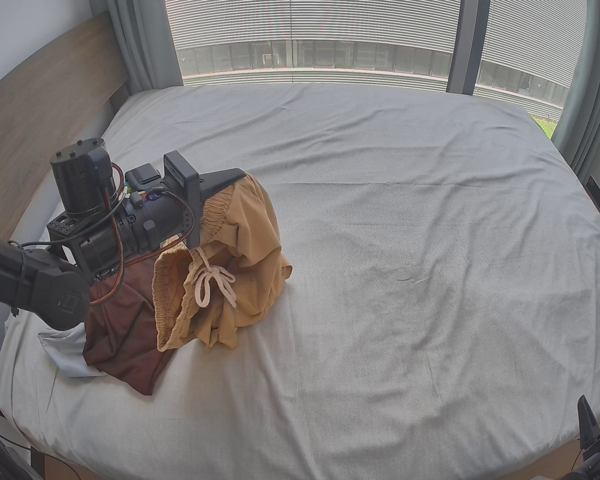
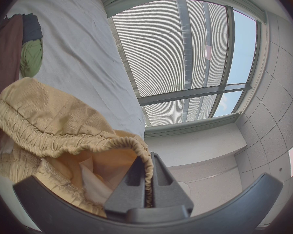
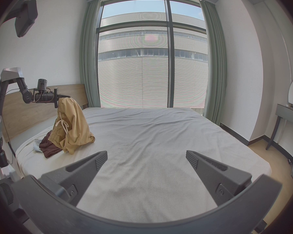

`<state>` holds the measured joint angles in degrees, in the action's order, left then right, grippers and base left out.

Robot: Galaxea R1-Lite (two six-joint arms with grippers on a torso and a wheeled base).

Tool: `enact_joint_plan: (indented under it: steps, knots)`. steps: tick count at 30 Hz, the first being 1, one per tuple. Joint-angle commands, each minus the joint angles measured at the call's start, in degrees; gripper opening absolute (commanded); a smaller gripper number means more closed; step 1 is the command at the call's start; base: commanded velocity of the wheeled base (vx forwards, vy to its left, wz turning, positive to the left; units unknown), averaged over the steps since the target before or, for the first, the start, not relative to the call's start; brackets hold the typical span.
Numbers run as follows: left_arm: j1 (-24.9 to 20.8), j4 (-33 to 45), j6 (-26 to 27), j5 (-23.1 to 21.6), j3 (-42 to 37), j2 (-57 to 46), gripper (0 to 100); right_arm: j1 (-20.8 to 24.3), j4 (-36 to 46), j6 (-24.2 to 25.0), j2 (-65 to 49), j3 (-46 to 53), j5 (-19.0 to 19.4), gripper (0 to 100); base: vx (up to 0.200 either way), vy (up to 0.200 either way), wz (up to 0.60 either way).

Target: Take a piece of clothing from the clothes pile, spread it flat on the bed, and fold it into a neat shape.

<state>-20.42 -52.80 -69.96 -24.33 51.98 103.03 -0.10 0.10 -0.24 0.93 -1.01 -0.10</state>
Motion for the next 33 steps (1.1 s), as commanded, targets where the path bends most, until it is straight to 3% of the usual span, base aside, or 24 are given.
enact_joint_plan:
  steps: [1,6,12,33]
  knots:
    - [-1.5,0.0,-1.1,0.0,0.2,-1.0,0,0.0,0.0,0.0,-0.8,1.0,0.0,100,0.000,0.000,0.00]
    - [-3.0,0.0,-7.1,-0.1,1.7,-3.8,0,0.0,0.0,0.0,-0.8,1.0,0.0,100,0.000,0.000,0.00]
    - [-6.6,0.0,-9.9,-0.7,2.4,-6.4,0,0.0,0.0,0.0,-0.8,1.0,0.0,100,0.000,0.000,0.00]
    - [-18.0,-0.3,-13.7,0.1,11.0,-2.0,0,0.0,0.0,0.0,-0.8,1.0,0.0,100,0.000,0.000,0.00]
